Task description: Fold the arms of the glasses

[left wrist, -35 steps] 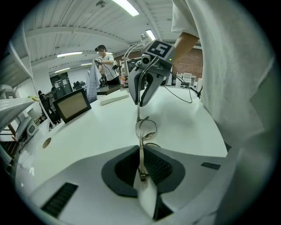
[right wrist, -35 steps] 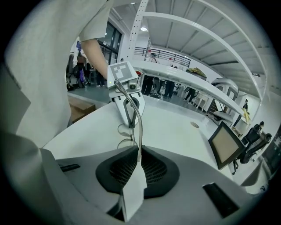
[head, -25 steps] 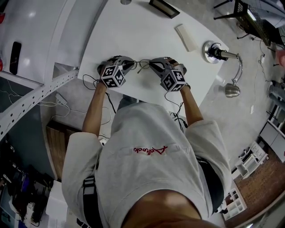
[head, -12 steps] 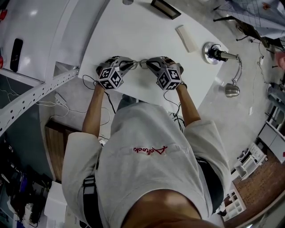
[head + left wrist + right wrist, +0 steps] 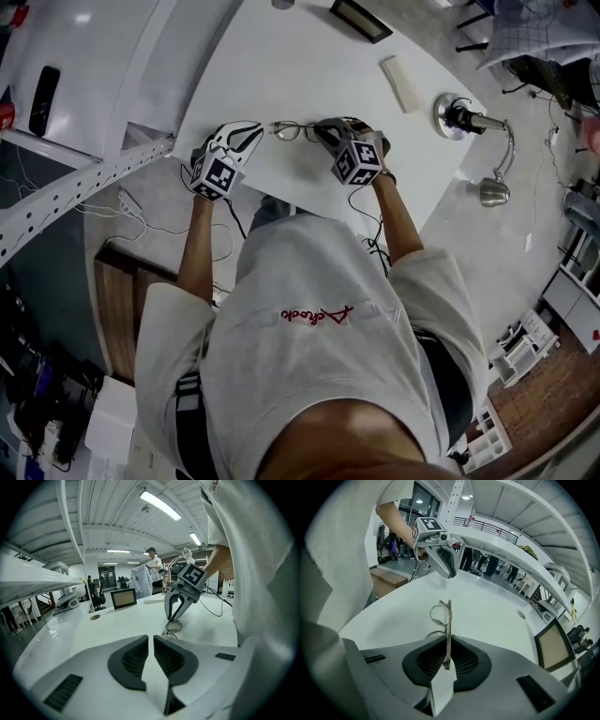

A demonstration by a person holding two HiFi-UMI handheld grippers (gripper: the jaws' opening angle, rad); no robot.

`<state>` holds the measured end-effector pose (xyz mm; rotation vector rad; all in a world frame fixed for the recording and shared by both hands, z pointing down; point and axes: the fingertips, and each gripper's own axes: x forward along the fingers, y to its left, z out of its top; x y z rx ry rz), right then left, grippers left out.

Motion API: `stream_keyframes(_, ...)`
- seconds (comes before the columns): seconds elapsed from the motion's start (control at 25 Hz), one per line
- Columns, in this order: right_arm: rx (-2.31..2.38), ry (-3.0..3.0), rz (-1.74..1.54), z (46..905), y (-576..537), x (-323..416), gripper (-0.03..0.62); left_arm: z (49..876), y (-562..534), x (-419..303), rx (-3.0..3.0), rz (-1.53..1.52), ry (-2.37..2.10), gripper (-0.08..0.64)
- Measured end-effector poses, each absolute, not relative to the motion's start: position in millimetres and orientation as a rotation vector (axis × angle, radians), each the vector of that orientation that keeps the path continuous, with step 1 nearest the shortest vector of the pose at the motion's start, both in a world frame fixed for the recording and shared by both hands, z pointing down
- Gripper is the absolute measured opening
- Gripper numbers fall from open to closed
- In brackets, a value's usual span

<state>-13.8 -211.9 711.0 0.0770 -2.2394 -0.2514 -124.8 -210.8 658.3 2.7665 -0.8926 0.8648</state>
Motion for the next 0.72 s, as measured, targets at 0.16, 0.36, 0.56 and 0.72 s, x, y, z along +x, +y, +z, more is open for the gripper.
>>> stream_keyframes(0.16,0.092,-2.242,-0.253,711.9,-214.3,-12.2,0.048,651.1,-213.1,-116.5,2.748,0.756,-0.953,0.063)
stream_keyframes(0.36,0.135,-2.217,-0.283,708.4,-219.5,-11.3,0.049,643.2,-211.8,-104.7,2.762,0.724,-0.934,0.063)
stream_keyframes(0.56,0.185,-2.223,-0.277,695.9,-221.6,-11.2,0.08,635.0,-214.2,-101.3,2.781,0.716,-0.944,0.063)
stream_keyframes(0.72,0.226,-2.214,-0.31,682.4,-220.0,-8.6,0.078,624.9,-211.8,-96.9,2.805,0.707,-0.963,0.063)
